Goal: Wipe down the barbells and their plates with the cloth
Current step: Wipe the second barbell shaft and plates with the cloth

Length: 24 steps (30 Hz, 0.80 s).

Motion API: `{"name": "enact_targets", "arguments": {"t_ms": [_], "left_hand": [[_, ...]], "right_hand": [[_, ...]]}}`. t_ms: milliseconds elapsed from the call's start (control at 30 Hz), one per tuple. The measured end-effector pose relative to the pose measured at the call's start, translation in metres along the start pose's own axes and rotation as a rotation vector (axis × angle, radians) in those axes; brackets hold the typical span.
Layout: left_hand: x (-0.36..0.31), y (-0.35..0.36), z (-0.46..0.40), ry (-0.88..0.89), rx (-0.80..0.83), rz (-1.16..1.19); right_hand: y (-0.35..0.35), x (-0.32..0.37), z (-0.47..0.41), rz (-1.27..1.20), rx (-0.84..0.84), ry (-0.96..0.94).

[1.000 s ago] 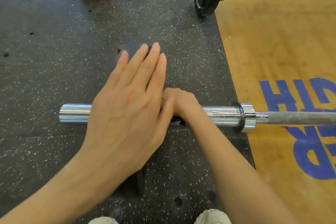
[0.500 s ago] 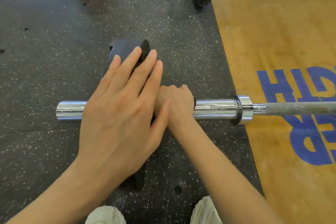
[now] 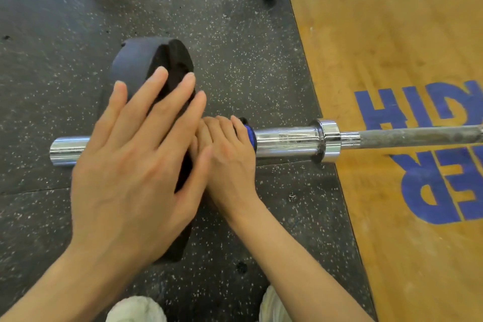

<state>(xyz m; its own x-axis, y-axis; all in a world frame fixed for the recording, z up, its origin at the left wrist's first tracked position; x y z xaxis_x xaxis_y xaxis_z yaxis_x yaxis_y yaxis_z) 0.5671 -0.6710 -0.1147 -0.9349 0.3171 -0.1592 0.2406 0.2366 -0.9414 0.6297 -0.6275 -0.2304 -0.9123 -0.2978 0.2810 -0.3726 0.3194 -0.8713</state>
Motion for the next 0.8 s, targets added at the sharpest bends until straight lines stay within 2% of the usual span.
{"name": "enact_targets", "arguments": {"t_ms": [100, 200, 267, 300, 367, 433, 467, 533, 633, 667, 733, 800], "left_hand": [[0.003, -0.001, -0.004, -0.012, -0.009, -0.003], [0.0, 0.0, -0.006, -0.023, -0.014, -0.006], [0.0, 0.002, -0.008, -0.03, -0.011, -0.011], [0.001, 0.003, -0.008, -0.035, -0.009, -0.012], [0.005, 0.004, -0.009, -0.04, 0.002, -0.014], [0.006, 0.005, -0.01, -0.034, 0.023, -0.013], [0.006, 0.005, -0.011, -0.031, 0.026, -0.008], [0.005, 0.005, -0.013, -0.03, 0.022, -0.002], [0.005, 0.007, -0.014, -0.028, 0.028, -0.01], [0.007, 0.008, -0.013, -0.031, 0.035, -0.016], [0.012, 0.008, -0.013, -0.044, 0.04, -0.015], [0.013, 0.008, -0.014, -0.049, 0.05, 0.009]], "right_hand": [[-0.016, -0.04, 0.014, 0.055, -0.053, -0.026], [-0.03, -0.079, 0.028, 0.117, -0.119, 0.121], [-0.023, -0.066, 0.023, 0.093, -0.107, 0.248], [-0.018, -0.051, 0.018, 0.06, -0.092, 0.251], [-0.011, -0.031, 0.012, 0.017, -0.072, 0.104], [-0.015, -0.047, 0.015, 0.067, -0.034, -0.015], [-0.02, -0.065, 0.02, 0.108, -0.043, -0.006], [-0.031, -0.094, 0.029, 0.155, -0.085, 0.117], [-0.027, -0.078, 0.023, 0.093, -0.104, 0.296], [-0.022, -0.065, 0.02, 0.056, -0.083, 0.276], [-0.014, -0.05, 0.019, 0.039, -0.038, 0.12], [-0.018, -0.069, 0.026, 0.086, -0.024, 0.053]]}}
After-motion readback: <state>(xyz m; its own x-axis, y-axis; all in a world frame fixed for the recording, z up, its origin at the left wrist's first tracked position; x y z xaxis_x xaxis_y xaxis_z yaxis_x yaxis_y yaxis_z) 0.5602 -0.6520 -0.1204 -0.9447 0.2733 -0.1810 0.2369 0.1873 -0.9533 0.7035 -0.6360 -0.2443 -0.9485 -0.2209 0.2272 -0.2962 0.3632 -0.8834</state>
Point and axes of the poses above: each hand's wrist, its own z-axis away from the middle knuckle, its own y-axis out of the palm, x = y × z, the point moved 7 cm from there along -z, towards the middle knuckle, and after that the axes turned 7 degrees about z, right-handed, at the moved point
